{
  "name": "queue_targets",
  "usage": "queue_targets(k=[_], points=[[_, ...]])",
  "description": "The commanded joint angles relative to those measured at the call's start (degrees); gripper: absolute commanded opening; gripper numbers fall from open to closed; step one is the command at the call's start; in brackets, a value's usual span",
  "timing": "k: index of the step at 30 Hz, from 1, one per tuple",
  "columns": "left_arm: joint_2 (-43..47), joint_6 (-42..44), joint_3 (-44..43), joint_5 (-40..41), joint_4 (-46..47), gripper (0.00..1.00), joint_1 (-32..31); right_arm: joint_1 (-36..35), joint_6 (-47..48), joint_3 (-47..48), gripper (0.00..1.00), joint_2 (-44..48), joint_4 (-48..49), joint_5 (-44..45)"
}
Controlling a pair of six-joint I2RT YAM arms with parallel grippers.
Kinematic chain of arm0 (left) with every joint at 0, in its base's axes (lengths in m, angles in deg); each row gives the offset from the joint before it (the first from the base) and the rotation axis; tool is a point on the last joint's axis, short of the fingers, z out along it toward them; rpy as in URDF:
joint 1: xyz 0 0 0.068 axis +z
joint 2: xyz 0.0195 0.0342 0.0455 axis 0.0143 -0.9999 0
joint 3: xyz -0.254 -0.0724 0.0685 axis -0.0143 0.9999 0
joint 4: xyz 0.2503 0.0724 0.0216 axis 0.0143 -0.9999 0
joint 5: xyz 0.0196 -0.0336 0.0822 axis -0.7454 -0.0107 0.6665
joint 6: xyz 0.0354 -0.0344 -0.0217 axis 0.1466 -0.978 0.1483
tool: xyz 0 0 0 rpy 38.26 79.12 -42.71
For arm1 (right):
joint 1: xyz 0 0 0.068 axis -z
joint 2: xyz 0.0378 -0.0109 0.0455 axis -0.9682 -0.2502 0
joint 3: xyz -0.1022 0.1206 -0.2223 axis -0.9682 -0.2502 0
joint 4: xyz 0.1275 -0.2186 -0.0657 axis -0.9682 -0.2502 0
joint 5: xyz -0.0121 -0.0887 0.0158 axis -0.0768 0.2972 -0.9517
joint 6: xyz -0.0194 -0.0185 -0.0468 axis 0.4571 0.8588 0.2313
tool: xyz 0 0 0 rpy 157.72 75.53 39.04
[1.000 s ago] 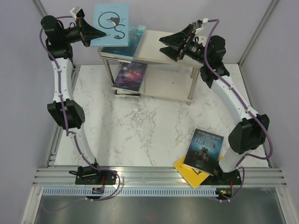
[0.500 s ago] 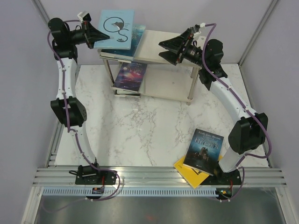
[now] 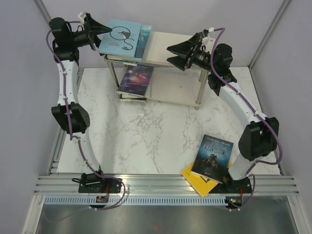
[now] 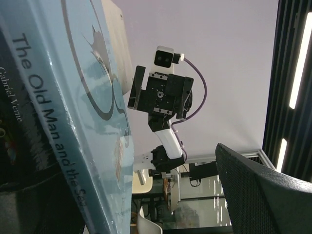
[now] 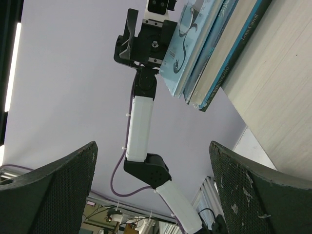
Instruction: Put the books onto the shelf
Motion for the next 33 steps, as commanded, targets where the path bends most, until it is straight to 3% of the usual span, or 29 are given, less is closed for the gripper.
queue_targets(k=[1,4,8,17,25,33], points=[[1.91,11.88,-0.09,1.60,-10.11,1.00,-0.40,0.17,-0.32,-0.57,0.98,0.90,3.33,-0.88],[2.53,18.64,-0.27,3.18,-14.69,1.00,-0.32,0.25,-0.41,-1.10,0.98,0.99,3.60,-0.97],[2.62,32.85,-2.46,8.97,-27.51,1.00,-0.23,0.17,-0.67,-1.89,0.98,1.16,4.04,-1.23],[7.71,53.88,-1.33,27.15,-38.52,1.00,-0.49,0.17,1.79,-5.75,0.98,3.10,0.97,-1.06],[10.70,60.67,-1.23,42.97,-42.30,1.00,-1.72,0.17,2.85,-5.93,0.98,2.22,-0.62,-0.61],[9.04,63.13,-3.87,47.48,-42.31,1.00,-2.33,0.25,3.90,-6.63,0.98,1.78,-2.55,-0.97]])
